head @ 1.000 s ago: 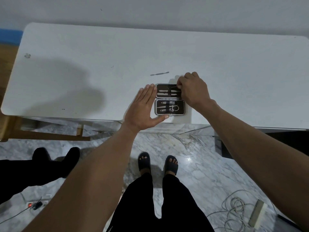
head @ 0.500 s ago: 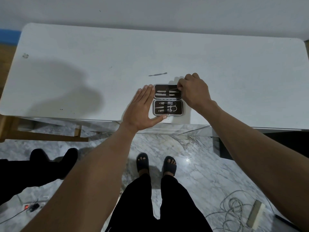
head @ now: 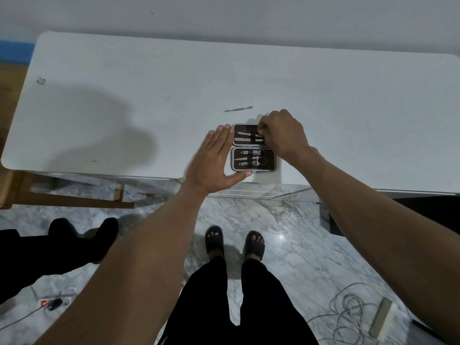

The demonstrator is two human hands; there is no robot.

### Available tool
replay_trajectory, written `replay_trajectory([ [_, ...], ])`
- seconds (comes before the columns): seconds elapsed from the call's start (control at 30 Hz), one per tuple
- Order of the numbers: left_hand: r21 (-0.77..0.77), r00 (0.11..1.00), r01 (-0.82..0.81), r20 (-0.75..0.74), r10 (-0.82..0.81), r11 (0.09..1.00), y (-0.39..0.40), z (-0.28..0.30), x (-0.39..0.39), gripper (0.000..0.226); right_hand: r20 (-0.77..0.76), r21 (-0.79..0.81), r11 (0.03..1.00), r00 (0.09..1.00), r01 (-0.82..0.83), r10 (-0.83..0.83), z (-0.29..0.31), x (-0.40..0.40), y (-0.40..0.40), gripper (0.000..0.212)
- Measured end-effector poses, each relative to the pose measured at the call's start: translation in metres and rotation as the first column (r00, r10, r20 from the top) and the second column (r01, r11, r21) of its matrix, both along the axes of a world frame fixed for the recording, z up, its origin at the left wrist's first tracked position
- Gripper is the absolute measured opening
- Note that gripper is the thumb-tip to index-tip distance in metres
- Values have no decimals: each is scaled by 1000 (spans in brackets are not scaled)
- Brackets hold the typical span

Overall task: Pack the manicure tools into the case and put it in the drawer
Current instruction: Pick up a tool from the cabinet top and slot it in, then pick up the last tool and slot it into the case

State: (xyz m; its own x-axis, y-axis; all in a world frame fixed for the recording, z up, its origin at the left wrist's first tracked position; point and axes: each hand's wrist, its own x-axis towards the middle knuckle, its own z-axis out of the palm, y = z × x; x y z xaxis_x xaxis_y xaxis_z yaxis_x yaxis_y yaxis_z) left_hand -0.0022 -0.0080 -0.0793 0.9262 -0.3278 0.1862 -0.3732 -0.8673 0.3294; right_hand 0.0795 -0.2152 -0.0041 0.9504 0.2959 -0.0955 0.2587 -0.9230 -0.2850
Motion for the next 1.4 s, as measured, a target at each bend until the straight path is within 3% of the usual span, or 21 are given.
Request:
replay_trajectory([
  [0.8, -36, 1000, -8, -6, 8, 999, 0, 1, -1, 113, -22, 157, 979, 991, 131, -129, -6, 50, 21, 22],
  [1.27, -17, 999, -4, -35, 4, 1000, 0, 1, 0, 115, -39, 76, 995, 998, 57, -54, -12, 55, 25, 13],
  [1.4, -24, 1000, -2, -30, 1, 1000, 0, 1, 0, 114, -101, 139, 987, 993, 82, -68, -10, 58, 17, 16],
])
